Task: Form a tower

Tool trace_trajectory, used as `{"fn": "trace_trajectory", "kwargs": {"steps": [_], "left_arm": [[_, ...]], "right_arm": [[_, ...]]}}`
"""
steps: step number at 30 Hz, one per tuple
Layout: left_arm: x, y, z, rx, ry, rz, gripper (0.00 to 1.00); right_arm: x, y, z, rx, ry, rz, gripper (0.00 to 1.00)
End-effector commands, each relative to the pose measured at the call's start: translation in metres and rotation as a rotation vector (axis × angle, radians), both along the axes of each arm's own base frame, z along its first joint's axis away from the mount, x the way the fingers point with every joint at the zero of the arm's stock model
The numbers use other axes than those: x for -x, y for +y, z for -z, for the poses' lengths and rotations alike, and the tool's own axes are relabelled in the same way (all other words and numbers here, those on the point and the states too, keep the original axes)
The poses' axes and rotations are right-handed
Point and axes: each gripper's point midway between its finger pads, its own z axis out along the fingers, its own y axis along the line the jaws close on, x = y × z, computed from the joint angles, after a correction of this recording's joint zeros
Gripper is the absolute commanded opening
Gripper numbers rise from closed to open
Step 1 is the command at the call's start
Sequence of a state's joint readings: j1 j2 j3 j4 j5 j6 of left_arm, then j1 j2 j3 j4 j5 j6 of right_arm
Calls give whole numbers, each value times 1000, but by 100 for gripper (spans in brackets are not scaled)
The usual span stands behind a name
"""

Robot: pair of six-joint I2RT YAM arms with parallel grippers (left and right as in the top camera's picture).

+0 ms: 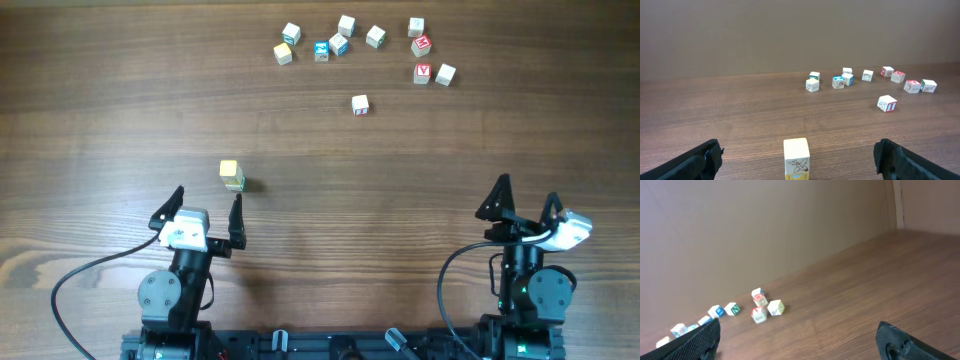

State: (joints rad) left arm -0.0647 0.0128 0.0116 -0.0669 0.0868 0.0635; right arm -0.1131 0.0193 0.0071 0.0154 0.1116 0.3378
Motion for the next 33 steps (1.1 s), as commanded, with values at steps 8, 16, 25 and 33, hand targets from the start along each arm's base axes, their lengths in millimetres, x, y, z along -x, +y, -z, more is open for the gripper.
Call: {"fn": "trace_trajectory", "kwargs": {"steps": [8, 16, 25, 33], "left_arm": [[0, 1, 2, -12, -2, -6, 100], [0, 1, 2, -12, -2, -6, 100], [0, 1, 2, -12, -2, -6, 100], [0, 1, 2, -12, -2, -6, 100]], "right_arm": [[1, -3, -3, 98, 7, 13, 100], [1, -3, -3, 99, 7, 13, 100], [1, -3, -3, 98, 7, 12, 100], [1, -3, -3, 99, 8, 12, 100]]}}
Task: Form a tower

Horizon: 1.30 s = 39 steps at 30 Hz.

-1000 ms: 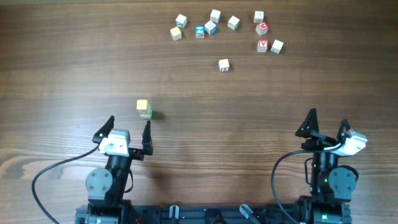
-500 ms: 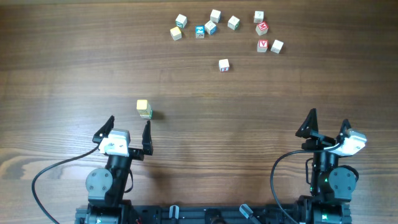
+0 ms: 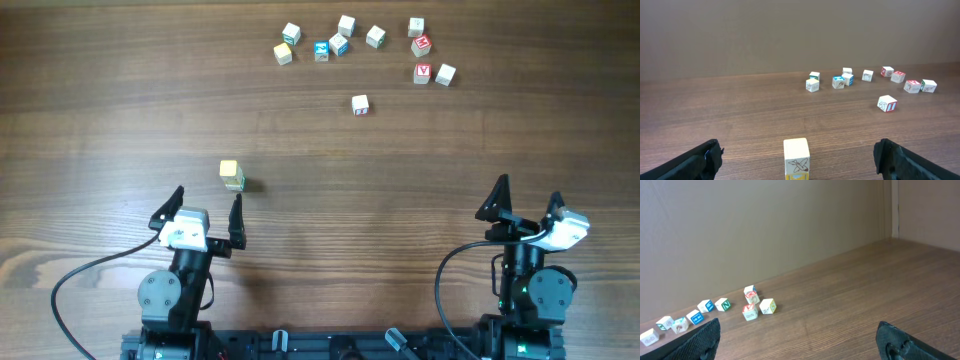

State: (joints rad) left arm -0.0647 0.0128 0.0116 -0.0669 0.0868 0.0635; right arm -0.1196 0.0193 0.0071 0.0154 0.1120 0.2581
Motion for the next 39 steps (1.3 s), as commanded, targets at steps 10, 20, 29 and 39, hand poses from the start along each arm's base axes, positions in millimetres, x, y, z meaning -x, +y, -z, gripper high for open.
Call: {"fn": "trace_trajectory", "kwargs": {"steps": [10, 20, 29, 39], "left_arm": [[0, 1, 2, -12, -2, -6, 100], [0, 1, 2, -12, -2, -6, 100], [0, 1, 2, -12, 0, -6, 100], [0, 1, 2, -12, 0, -6, 100]], "right_arm": [[1, -1, -3, 21, -10, 4, 100], [1, -1, -3, 21, -10, 4, 100], [1, -1, -3, 21, -10, 4, 100], [1, -1, -3, 21, -10, 4, 100]]}}
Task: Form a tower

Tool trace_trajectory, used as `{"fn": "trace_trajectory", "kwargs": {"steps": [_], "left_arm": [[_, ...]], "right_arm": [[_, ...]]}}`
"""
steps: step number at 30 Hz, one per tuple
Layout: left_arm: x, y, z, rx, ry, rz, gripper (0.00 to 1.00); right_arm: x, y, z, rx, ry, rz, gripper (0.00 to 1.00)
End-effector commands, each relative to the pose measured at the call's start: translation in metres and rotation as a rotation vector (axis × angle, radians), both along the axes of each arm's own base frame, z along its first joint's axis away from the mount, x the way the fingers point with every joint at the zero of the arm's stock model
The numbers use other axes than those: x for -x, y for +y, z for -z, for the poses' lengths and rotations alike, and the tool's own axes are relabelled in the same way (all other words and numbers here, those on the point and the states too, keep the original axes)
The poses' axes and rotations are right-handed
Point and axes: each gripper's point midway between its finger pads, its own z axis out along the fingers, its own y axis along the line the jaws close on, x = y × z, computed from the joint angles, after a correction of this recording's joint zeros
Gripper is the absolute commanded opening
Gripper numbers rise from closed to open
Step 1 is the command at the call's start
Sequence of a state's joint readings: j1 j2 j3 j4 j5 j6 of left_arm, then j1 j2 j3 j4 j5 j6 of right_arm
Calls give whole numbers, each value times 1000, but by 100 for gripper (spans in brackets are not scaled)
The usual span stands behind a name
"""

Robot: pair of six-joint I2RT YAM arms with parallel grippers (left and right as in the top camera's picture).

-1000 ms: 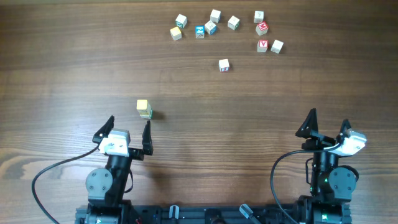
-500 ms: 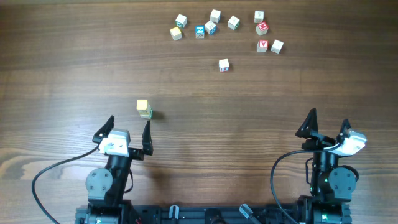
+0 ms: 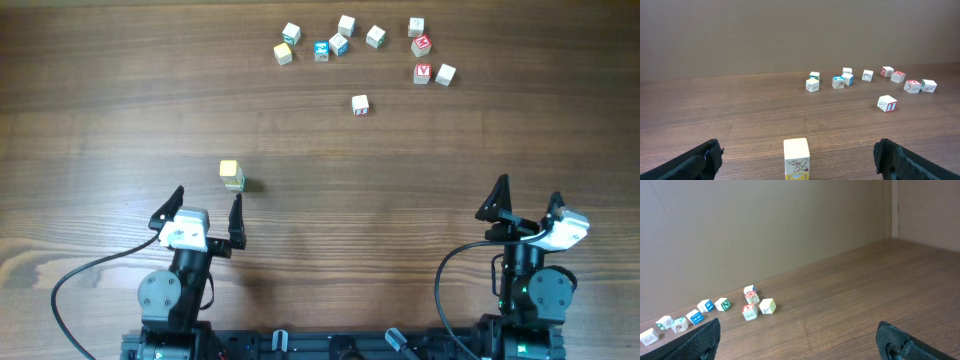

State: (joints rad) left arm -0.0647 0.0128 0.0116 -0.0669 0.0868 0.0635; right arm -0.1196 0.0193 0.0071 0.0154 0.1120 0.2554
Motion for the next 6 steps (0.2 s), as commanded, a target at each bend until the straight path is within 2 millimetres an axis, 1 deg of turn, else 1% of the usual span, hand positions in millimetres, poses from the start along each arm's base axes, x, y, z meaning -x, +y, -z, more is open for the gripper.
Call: {"fn": "trace_trajectory", "kwargs": {"steps": [1, 6], "left_arm": [[0, 1, 2, -12, 0, -6, 100], [0, 1, 2, -12, 0, -6, 100]], "right_arm": [[1, -1, -3, 19, -11, 4, 100], [1, -1, -3, 19, -11, 4, 100]]}}
